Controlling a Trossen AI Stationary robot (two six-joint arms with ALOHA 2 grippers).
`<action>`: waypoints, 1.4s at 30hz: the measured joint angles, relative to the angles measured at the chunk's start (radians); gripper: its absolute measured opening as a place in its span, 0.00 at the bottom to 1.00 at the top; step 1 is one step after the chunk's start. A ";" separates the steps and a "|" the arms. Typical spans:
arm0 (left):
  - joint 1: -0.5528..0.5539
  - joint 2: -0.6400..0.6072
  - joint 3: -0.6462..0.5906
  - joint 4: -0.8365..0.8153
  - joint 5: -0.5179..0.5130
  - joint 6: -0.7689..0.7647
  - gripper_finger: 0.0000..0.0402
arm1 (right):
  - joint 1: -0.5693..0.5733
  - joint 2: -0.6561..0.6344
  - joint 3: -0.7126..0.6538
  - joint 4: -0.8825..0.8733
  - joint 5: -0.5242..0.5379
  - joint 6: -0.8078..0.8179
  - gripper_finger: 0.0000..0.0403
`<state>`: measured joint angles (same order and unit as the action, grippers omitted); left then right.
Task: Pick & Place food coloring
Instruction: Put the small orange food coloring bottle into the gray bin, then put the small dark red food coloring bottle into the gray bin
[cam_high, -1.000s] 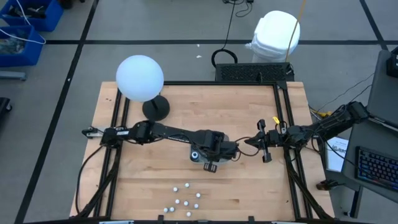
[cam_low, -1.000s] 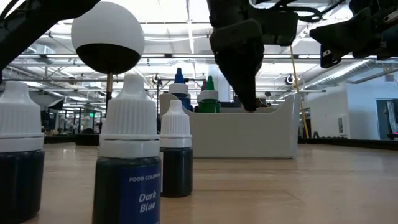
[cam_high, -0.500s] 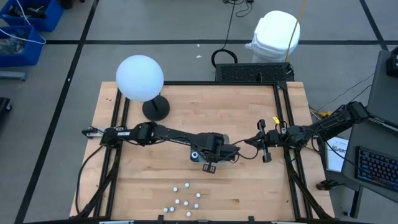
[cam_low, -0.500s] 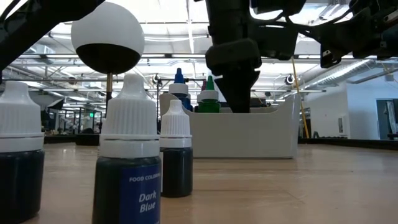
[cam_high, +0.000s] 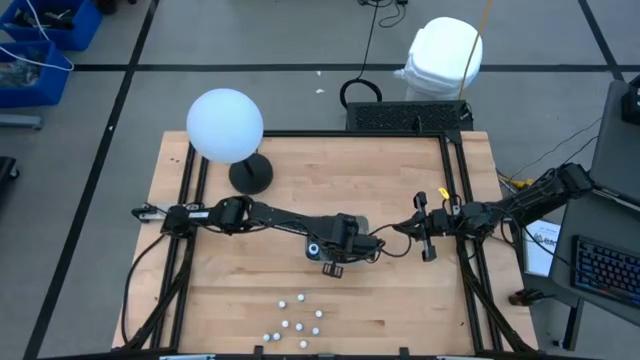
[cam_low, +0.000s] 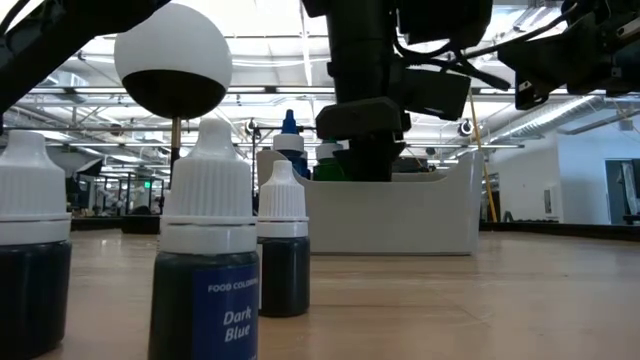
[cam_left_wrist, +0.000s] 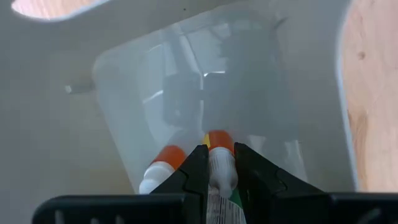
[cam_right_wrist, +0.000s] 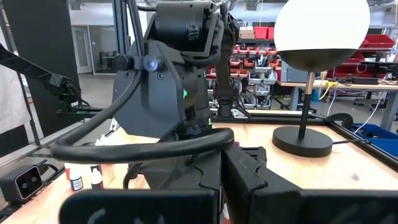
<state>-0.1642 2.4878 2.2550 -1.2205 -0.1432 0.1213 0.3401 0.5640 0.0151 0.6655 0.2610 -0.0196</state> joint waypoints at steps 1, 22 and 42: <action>0.000 0.000 0.000 0.000 0.000 -0.001 0.16 | 0.000 0.000 0.000 0.000 0.000 0.000 0.00; -0.050 -0.112 0.092 -0.014 -0.044 0.003 0.61 | 0.000 0.000 0.000 0.009 0.001 -0.004 0.00; -0.402 -0.293 0.052 -0.328 0.008 -0.412 0.50 | 0.000 0.000 0.000 -0.002 0.000 0.008 0.00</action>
<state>-0.5658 2.1944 2.3069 -1.5484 -0.1352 -0.2909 0.3401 0.5640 0.0147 0.6638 0.2611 -0.0120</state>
